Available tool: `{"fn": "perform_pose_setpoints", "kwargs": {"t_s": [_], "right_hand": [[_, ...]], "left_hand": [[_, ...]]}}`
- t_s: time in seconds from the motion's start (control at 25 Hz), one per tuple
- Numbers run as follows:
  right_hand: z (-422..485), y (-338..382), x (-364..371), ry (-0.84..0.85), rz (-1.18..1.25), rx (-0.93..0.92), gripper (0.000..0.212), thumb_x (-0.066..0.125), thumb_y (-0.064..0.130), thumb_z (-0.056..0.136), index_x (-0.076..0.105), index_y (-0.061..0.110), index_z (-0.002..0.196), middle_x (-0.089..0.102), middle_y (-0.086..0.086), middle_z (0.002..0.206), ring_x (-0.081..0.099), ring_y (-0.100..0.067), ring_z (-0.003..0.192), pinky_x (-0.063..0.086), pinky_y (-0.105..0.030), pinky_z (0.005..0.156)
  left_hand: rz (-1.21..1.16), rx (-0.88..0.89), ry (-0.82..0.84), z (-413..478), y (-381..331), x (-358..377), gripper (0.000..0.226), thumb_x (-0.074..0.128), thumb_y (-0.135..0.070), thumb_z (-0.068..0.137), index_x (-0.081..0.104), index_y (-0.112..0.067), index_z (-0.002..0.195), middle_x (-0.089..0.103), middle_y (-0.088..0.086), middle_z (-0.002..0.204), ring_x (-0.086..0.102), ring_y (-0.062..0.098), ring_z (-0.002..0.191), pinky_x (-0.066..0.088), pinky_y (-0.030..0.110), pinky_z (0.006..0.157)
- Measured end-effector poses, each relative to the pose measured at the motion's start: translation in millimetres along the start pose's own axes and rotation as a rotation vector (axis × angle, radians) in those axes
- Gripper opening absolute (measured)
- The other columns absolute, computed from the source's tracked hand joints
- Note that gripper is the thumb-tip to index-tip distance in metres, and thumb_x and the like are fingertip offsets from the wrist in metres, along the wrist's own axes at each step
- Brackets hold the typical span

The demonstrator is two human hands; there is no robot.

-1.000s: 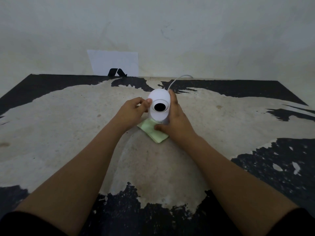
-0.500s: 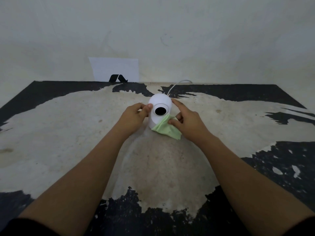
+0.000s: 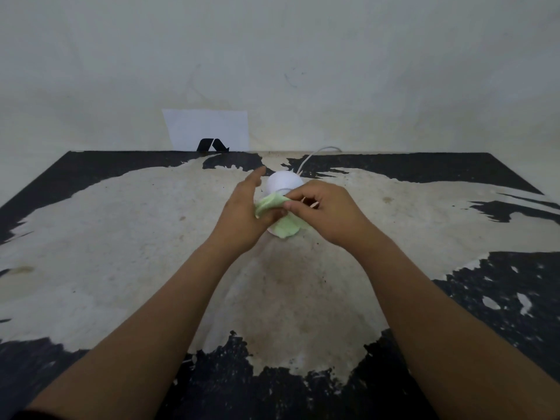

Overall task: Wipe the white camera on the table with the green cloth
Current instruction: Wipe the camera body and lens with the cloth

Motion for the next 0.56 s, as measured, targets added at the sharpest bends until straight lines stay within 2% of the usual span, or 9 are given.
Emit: {"fn": "perform_pose_setpoints", "kwargs": {"t_s": [0.08, 0.16, 0.2, 0.28, 0.36, 0.4, 0.56], "right_hand": [[7, -2, -6, -0.05, 0.022, 0.03, 0.015, 0.061, 0.028, 0.089, 0.072, 0.024, 0.098, 0.064, 0.002, 0.097, 0.056, -0.002, 0.078, 0.042, -0.017, 0.07], [17, -8, -11, -0.104, 0.013, 0.075, 0.02, 0.055, 0.029, 0.093, 0.067, 0.025, 0.108, 0.06, 0.002, 0.108, 0.056, -0.003, 0.083, 0.042, -0.017, 0.075], [23, -14, -12, -0.127, 0.027, 0.105, 0.023, 0.052, 0.028, 0.094, 0.065, 0.026, 0.113, 0.059, 0.0, 0.115, 0.056, -0.006, 0.088, 0.044, -0.02, 0.081], [32, -32, -11, -0.149, 0.118, 0.18, 0.026, 0.049, 0.026, 0.095, 0.064, 0.024, 0.117, 0.06, 0.0, 0.124, 0.058, -0.011, 0.101, 0.047, -0.031, 0.095], [36, -46, -6, -0.135, 0.208, 0.231, 0.024, 0.051, 0.026, 0.094, 0.067, 0.022, 0.111, 0.064, 0.002, 0.118, 0.059, -0.015, 0.105, 0.051, -0.041, 0.096], [37, -50, -4, -0.131, 0.23, 0.238, 0.022, 0.054, 0.025, 0.093, 0.069, 0.022, 0.108, 0.066, 0.003, 0.113, 0.06, -0.015, 0.103, 0.053, -0.042, 0.093], [40, -53, -4, -0.124, 0.329, 0.229, 0.015, 0.058, 0.021, 0.09, 0.071, 0.021, 0.098, 0.068, 0.006, 0.102, 0.061, -0.011, 0.094, 0.05, -0.031, 0.084]], "left_hand": [[0.026, 0.022, 0.025, 10, -1, 0, 0.057, 0.07, -0.03, 0.08, 0.045, -0.03, 0.131, 0.059, -0.005, 0.116, 0.059, 0.015, 0.103, 0.047, 0.027, 0.086], [0.016, 0.014, 0.049, 16, 2, -2, 0.047, 0.068, -0.025, 0.081, 0.051, -0.032, 0.125, 0.061, -0.009, 0.104, 0.059, 0.003, 0.089, 0.047, 0.021, 0.077], [-0.011, 0.005, 0.061, 17, 4, -2, 0.044, 0.067, -0.024, 0.082, 0.052, -0.034, 0.121, 0.062, -0.009, 0.101, 0.058, 0.0, 0.087, 0.045, 0.02, 0.075], [-0.086, -0.006, 0.074, 20, 9, -1, 0.039, 0.062, -0.023, 0.08, 0.054, -0.038, 0.115, 0.063, -0.01, 0.099, 0.059, 0.004, 0.088, 0.043, 0.022, 0.076], [-0.121, -0.014, 0.073, 21, 11, -2, 0.036, 0.061, -0.021, 0.081, 0.055, -0.039, 0.111, 0.064, -0.01, 0.099, 0.06, 0.01, 0.09, 0.044, 0.026, 0.077], [-0.123, -0.024, 0.067, 22, 12, -2, 0.033, 0.061, -0.021, 0.081, 0.055, -0.038, 0.11, 0.064, -0.011, 0.098, 0.06, 0.012, 0.09, 0.044, 0.027, 0.076], [-0.072, -0.077, 0.017, 25, 5, 1, 0.03, 0.064, -0.03, 0.08, 0.051, -0.028, 0.108, 0.059, -0.01, 0.094, 0.056, 0.011, 0.084, 0.041, 0.026, 0.066]]}}
Point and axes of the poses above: each hand's wrist, its own z-axis towards the middle knuckle, its own x-axis out of the palm, y = z × x, the point moved 10 cm from there along z, towards the middle knuckle
